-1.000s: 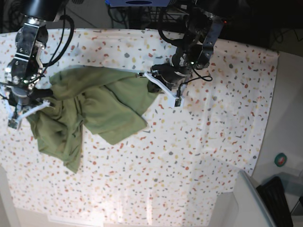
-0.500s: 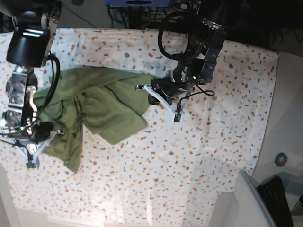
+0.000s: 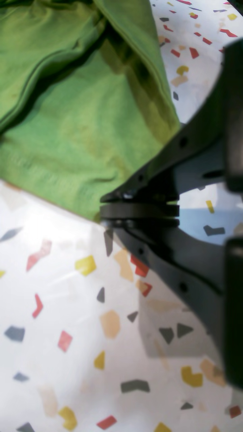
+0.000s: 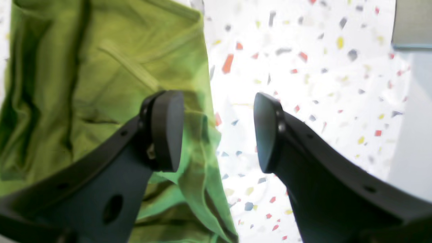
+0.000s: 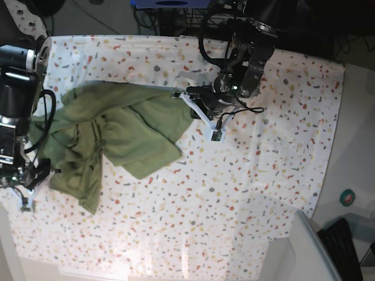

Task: Layout the t-shirt on the table in an organized manner, then fold the t-shirt properly
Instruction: 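Stretch the shirt apart, pulling the left gripper away from the right gripper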

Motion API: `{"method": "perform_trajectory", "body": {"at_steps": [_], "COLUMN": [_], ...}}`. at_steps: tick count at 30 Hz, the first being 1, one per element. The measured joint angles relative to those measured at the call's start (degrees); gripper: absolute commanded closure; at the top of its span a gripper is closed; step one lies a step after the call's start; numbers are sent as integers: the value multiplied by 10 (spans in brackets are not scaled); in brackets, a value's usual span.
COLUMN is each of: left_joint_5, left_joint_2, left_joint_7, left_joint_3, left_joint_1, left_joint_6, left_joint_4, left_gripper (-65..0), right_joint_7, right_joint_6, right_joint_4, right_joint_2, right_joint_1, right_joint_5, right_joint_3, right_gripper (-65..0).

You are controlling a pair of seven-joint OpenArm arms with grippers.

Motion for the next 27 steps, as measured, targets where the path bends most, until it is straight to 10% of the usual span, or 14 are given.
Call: {"method": "perform_trajectory", "body": {"at_steps": [4,14,16,20,27], "left_joint_5": [0,0,0,0,2], "left_joint_2": [0,1,1,1,2], "left_joint_7": [0,1,1,1,2], "left_joint_3": [0,0,0,-1,1], "left_joint_1": [0,0,0,0,1], "left_joint_6": [0,0,0,0,0], "left_joint_4": [0,1,1,1,3], "left_gripper": [0,0,0,0,0], "right_joint_7": [-2,22,15,15,-94], "right_joint_6": [0,15,60,144,165], "right_joint_4": [-5,-59,-58,-55,137], "right_joint_2": [-3,-3,-1,-3,-5], "right_joint_1": [-5,-9,-16,-21,-80], "right_joint_5": [2,-2,-3,0,-3], "right_joint_3": [0,0,0,0,0], "right_gripper": [-446,-447,-375,-32,0]}}
